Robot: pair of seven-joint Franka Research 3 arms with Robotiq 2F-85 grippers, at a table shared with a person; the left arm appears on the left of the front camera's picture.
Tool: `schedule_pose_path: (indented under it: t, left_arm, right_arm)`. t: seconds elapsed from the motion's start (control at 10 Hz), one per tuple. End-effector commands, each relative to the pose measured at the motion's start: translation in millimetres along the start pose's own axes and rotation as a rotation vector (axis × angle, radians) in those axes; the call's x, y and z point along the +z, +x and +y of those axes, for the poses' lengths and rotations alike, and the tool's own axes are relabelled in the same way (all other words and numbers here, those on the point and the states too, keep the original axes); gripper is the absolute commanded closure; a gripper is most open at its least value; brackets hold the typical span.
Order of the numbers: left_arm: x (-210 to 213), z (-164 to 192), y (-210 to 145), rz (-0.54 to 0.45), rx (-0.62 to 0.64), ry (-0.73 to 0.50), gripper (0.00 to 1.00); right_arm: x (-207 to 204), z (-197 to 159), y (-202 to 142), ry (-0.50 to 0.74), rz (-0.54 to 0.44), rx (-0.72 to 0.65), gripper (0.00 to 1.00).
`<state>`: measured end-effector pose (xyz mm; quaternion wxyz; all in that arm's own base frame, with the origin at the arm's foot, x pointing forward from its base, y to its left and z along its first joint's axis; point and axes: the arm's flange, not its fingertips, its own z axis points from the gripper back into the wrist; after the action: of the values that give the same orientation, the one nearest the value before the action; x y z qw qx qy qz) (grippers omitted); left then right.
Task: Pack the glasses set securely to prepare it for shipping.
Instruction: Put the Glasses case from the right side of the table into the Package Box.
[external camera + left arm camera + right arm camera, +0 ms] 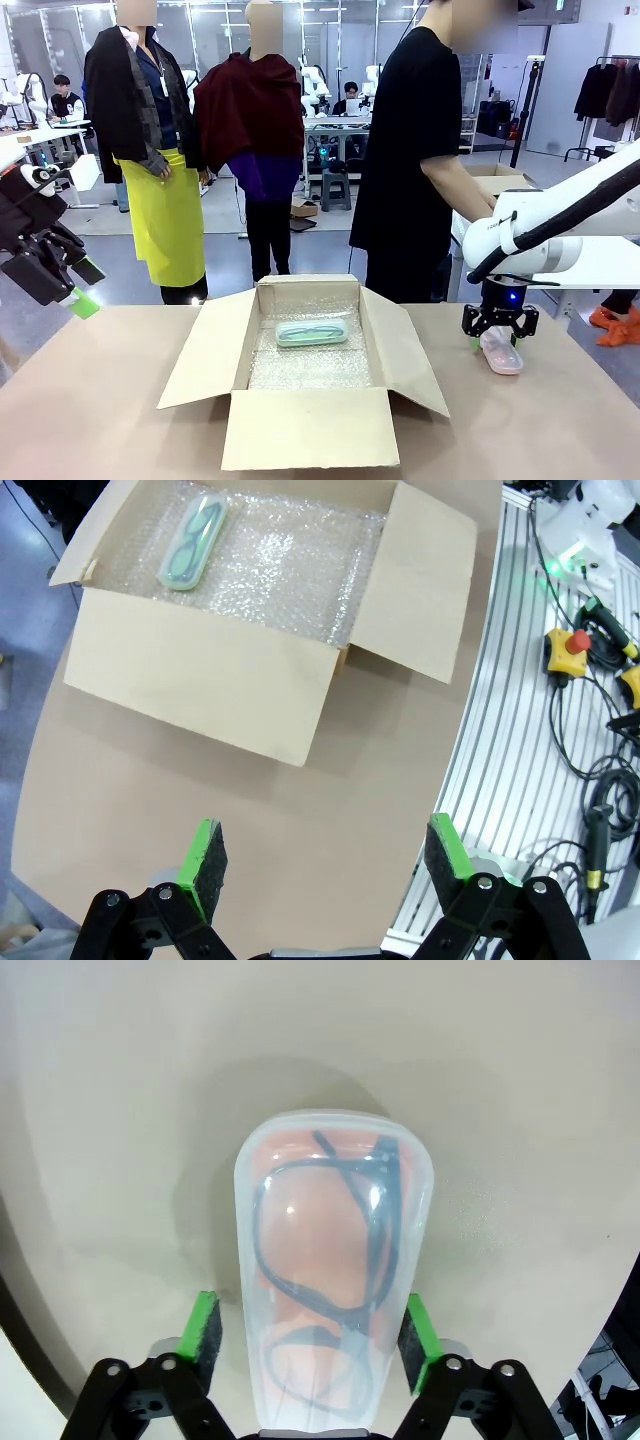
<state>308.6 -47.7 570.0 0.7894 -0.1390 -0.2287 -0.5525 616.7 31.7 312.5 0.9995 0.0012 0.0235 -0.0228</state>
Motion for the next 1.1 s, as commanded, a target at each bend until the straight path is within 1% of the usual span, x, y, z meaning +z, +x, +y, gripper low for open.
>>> schedule_pose_path:
  t: [0.0,0.2,0.5,0.6,0.7,0.8,0.9,1.0]
  left_arm:
    - [2,0,-2,-0.009,-0.018,-0.010,0.00]
    - [2,0,-2,-0.009,-0.018,-0.010,0.00]
    - [2,0,-2,-0.009,-0.018,-0.010,0.00]
    - [2,0,-2,-0.009,-0.018,-0.010,0.00]
    - [2,0,-2,-0.009,-0.018,-0.010,0.00]
    - [2,0,-2,-0.009,-0.018,-0.010,0.00]
    - [2,0,-2,-0.009,-0.018,-0.010,0.00]
    - [2,0,-2,-0.009,-0.018,-0.010,0.00]
  right_arm:
    - [3,2,1,-0.005,0.007,-0.047,0.38]
    - [7,-2,2,0.008,0.012,-0.063,0.56]
    - [29,-1,-2,0.003,-0.013,-0.059,0.56]
    - [54,-1,-4,0.015,-0.026,-0.041,0.56]
    - [92,2,-11,0.026,-0.063,-0.014,0.56]
    - [116,3,-17,0.032,-0.068,0.016,0.56]
    - [145,8,-26,0.004,-0.105,0.037,0.56]
    - [156,12,-30,0.006,-0.105,0.062,0.56]
